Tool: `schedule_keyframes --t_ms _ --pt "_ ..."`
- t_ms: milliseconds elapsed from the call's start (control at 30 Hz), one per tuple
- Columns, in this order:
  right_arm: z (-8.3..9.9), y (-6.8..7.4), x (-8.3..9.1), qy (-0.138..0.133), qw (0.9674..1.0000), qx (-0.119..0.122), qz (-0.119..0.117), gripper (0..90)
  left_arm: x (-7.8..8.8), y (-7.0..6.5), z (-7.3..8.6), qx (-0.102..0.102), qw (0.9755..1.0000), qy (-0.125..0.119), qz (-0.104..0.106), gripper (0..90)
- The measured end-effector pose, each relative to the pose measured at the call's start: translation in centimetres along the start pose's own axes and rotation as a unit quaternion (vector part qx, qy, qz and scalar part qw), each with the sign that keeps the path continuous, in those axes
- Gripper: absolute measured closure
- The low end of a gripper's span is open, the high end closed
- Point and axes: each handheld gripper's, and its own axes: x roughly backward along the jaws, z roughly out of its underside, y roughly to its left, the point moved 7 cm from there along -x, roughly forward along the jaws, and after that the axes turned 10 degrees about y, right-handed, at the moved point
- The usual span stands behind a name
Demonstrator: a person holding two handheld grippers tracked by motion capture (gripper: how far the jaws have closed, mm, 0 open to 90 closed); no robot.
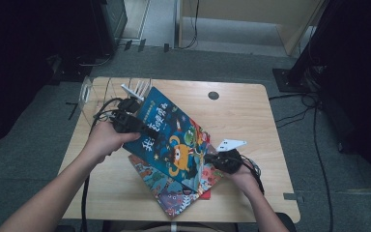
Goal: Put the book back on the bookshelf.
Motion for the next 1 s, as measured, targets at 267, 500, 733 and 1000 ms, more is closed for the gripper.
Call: schedule_keyframes --t_ms 267,500,733,1000 --pt "-0.1 0.1 -0.1 0.0 1.0 0.009 0.001 81.4 0.5 -1.0 -2.3 -0.003 0.9975 0.071 0.006 77.0" --pt "0.1 -0.4 0.3 0.005 0.9998 0.013 0.012 74.6 2.6 -0.9 -2.0 0.008 0.9968 0.077 0.019 80.6" --pt "0.2 -0.5 0.4 0.009 0.9996 0.019 0.018 72.2 5.8 -0.9 -0.7 0.014 0.9982 0.052 0.027 79.6" --pt "0.1 -0.1 0.2 0.009 0.9995 0.025 0.016 69.1 12.2 -1.0 -0.2 0.041 0.9984 -0.007 0.038 79.6"
